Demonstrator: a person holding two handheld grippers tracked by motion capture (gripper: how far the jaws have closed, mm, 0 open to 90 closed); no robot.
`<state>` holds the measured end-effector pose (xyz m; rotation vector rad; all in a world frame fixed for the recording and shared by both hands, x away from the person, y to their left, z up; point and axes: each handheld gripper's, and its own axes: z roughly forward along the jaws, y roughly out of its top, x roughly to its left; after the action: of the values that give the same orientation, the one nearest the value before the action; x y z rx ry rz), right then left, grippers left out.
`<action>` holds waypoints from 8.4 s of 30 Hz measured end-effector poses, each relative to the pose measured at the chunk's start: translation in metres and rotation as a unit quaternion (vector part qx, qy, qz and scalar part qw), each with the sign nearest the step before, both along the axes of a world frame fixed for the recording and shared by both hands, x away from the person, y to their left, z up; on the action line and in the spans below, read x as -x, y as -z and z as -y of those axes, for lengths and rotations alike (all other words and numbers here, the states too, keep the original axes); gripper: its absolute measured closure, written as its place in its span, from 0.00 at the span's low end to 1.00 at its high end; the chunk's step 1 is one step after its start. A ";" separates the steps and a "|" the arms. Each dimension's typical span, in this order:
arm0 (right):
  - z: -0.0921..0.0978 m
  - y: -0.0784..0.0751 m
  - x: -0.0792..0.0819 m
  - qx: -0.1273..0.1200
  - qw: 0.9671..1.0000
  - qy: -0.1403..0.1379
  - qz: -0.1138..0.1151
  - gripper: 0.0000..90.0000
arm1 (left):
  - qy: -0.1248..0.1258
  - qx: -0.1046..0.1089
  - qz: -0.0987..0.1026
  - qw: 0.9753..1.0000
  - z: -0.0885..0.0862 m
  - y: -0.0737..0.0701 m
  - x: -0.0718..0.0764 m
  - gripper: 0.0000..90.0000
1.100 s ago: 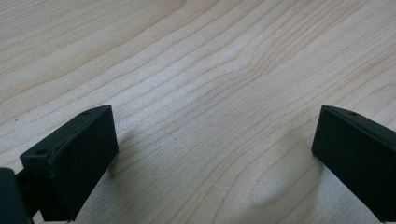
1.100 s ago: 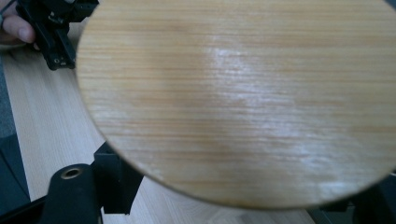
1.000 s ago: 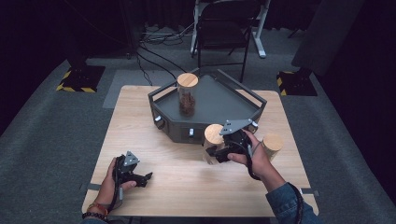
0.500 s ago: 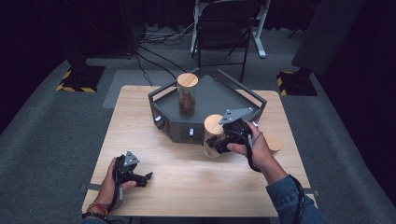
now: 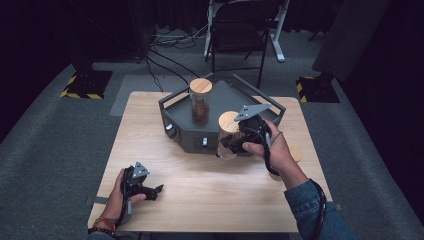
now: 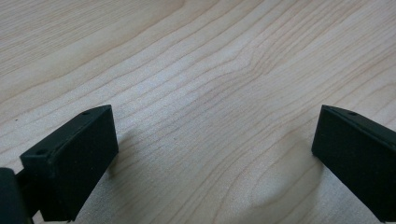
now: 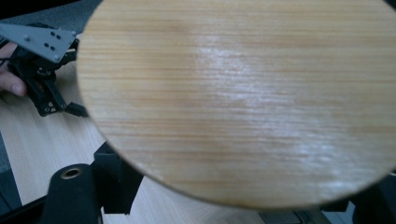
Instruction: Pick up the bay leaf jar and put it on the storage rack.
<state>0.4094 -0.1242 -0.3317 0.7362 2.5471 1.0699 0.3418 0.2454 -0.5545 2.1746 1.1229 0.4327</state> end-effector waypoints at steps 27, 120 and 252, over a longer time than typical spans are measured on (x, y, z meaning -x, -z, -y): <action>-0.006 -0.028 -0.029 -0.007 1.000 0.028 0.008 0.28 | 0.000 0.000 0.000 1.000 0.000 0.000 0.000 0.00; -0.018 0.010 -0.110 -0.023 0.993 0.109 -0.028 0.28 | 0.000 0.000 0.000 1.000 0.000 0.000 0.000 0.00; 0.139 0.157 0.093 0.099 0.991 0.055 0.065 0.03 | 0.000 0.000 0.000 1.000 0.000 0.000 0.000 0.00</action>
<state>0.3159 -0.2629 -0.4886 0.7193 2.4263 0.7885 0.3417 0.2454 -0.5545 2.1756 1.1219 0.4326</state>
